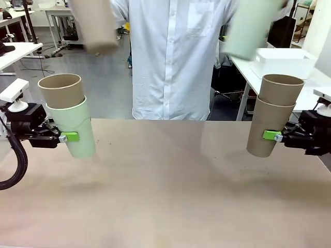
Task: Stack the cups and store them in the basket.
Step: Place the stack of Reusable plastic cups into the Pantry Basket.
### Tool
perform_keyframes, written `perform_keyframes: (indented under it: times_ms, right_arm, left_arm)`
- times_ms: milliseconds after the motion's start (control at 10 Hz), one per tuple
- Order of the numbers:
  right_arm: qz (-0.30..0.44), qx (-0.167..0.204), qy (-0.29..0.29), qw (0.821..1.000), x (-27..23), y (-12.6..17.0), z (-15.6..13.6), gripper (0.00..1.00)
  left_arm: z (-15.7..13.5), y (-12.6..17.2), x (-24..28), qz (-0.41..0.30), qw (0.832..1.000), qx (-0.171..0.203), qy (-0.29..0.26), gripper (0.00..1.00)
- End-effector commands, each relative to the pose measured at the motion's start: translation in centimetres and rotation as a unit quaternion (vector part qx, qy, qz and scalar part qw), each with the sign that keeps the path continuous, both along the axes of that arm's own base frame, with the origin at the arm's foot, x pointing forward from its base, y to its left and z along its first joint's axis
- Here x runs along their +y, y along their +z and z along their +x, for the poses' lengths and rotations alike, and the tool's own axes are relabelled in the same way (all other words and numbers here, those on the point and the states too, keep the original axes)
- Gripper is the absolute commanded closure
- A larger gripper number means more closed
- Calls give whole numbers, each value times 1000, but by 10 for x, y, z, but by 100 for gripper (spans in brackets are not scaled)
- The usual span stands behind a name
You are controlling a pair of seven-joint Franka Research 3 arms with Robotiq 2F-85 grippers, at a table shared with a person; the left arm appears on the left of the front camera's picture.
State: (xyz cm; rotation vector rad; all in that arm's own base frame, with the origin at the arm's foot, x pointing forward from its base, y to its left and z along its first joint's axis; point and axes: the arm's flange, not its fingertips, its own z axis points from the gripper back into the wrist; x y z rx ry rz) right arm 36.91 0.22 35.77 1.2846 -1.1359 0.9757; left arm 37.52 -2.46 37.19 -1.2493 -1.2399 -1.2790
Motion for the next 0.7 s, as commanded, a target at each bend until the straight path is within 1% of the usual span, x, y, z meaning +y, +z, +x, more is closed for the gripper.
perform_keyframes:
  times_ms: [0, 600]
  right_arm:
    - [1, -3, -5, 1000, 4, 3, 2, 15]
    - [1, -3, -5, 1000, 4, 3, 2, 15]
  left_arm:
    - [-2, 4, -1, -2, 1000, -5, 0, 15]
    - [-2, 4, -1, -2, 1000, -5, 0, 15]
